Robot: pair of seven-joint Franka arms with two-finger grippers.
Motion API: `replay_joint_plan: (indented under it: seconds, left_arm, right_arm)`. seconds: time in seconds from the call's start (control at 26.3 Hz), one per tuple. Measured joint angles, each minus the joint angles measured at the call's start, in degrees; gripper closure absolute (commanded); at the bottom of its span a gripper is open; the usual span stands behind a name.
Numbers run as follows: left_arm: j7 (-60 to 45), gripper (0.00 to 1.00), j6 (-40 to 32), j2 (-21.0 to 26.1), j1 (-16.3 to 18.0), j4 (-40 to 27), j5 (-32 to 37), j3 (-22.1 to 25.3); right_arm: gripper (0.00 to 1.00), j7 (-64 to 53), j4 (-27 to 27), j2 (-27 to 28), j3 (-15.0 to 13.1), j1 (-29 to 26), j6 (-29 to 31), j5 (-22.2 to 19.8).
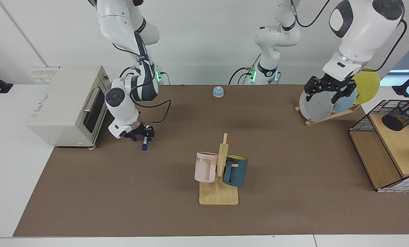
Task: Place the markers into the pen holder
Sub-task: 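Reach the right gripper down and grasp the blue-capped white marker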
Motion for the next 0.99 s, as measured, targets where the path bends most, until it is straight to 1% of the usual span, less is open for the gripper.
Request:
replay_joint_plan:
  seconds: [0.04,0.42,0.53,0.61,0.68,0.84,0.91,0.99]
  left_arm:
    - [0.00,0.00,0.00,0.00,0.00,0.00,0.00,0.00]
    - [0.00,0.00,0.00,0.00,-0.36,0.00,0.00,-0.09]
    - [0.00,0.00,0.00,0.00,-0.54,0.00,0.00,-0.08]
    - [0.00,0.00,0.00,0.00,-0.60,0.00,0.00,-0.08]
    - [0.00,0.00,0.00,0.00,-0.61,0.00,0.00,-0.08]
    - [0.01,0.00,0.00,0.00,-0.61,0.00,0.00,-0.08]
    - [0.02,0.00,0.00,0.00,-0.62,-0.01,0.00,-0.08]
    - [0.03,0.00,-0.03,0.00,-0.64,-0.01,-0.03,-0.09]
  right_arm:
    - [0.99,0.07,0.01,0.00,0.00,0.00,0.01,0.00]
    - [1.00,0.88,0.51,-0.06,-0.24,0.00,0.02,0.18]
    - [1.00,2.35,0.52,-0.07,-0.20,0.03,-0.25,1.28]
    - [1.00,2.89,0.71,-0.11,-0.15,0.07,-1.44,2.84]
    - [1.00,3.14,1.21,-0.17,-0.07,0.12,-3.89,4.87]
    - [1.00,4.58,3.29,-0.59,0.13,0.41,-11.22,9.88]
    - [1.00,8.32,5.02,-1.48,0.17,1.10,-15.40,12.61]
    - [1.00,14.74,6.97,-3.00,0.23,2.25,-18.87,14.74]
